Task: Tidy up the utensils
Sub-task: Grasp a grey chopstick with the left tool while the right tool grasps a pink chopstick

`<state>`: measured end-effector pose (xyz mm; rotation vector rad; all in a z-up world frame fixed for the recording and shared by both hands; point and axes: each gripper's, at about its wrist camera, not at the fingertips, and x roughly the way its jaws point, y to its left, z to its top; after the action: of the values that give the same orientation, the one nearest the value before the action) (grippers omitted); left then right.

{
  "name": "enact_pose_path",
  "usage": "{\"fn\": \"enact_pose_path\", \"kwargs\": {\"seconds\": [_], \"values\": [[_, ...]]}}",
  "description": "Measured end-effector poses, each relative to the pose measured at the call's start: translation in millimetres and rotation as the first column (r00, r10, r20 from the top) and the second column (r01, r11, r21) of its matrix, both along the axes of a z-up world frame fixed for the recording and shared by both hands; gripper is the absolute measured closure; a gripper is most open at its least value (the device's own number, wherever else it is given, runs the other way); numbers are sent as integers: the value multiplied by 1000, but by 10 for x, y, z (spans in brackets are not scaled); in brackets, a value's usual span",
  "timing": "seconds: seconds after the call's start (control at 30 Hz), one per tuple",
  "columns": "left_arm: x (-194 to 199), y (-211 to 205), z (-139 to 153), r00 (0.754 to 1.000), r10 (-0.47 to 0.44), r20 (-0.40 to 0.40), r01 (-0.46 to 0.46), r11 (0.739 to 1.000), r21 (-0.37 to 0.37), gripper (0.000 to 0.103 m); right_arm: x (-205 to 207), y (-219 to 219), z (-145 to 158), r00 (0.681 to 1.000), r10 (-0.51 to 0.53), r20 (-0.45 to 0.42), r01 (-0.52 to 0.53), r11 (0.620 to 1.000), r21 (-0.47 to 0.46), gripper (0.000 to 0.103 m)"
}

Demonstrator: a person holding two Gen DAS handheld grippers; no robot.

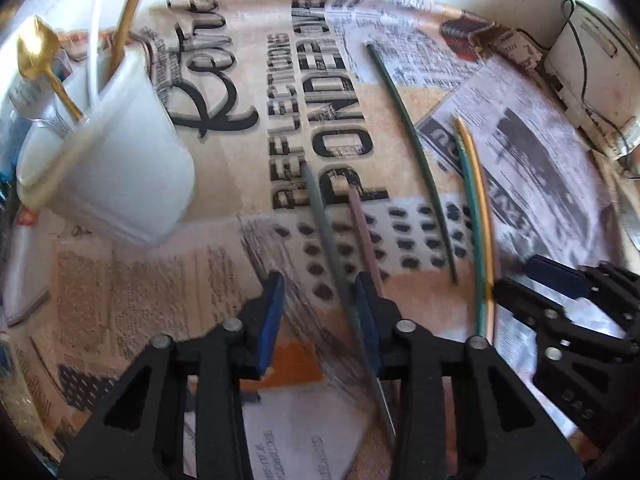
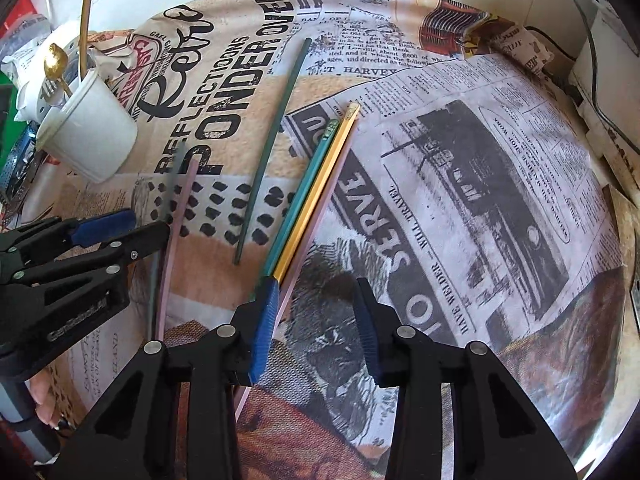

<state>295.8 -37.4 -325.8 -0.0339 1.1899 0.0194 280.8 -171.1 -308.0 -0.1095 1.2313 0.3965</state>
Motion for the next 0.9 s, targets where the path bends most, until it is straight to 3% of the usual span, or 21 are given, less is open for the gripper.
{"fn": "enact_pose_path", "kwargs": {"seconds": [0.13,0.3,0.5,0.57,0.63,0.9], "values": [[54,2,3,1000,-3,9,3,1000,1,76,-14,-33,4,1000,8,-1,-8,1000,-16,73],[90,-19,20,1000,-17,6,17,999,-30,92,-52,-132,19,1000,9,-1,-9,999,-43,76],[5,-113,29,999,-50,-15,48,992,-117,92,-142,-393,31,1000,-26,-15,24,996,-86,77],[-38,-147,28,997,-66,-30,60,985,-162,93,-156,-473,-13,998,-57,-27,53,992,-119,84],[-71,-177,21,995,-87,-47,76,976,-204,95,-180,-585,-5,996,-82,-27,79,990,-115,85],[24,-306,23,990,-129,-49,121,983,-139,95,-170,-760,18,989,-139,-57,137,990,-43,84]]}}
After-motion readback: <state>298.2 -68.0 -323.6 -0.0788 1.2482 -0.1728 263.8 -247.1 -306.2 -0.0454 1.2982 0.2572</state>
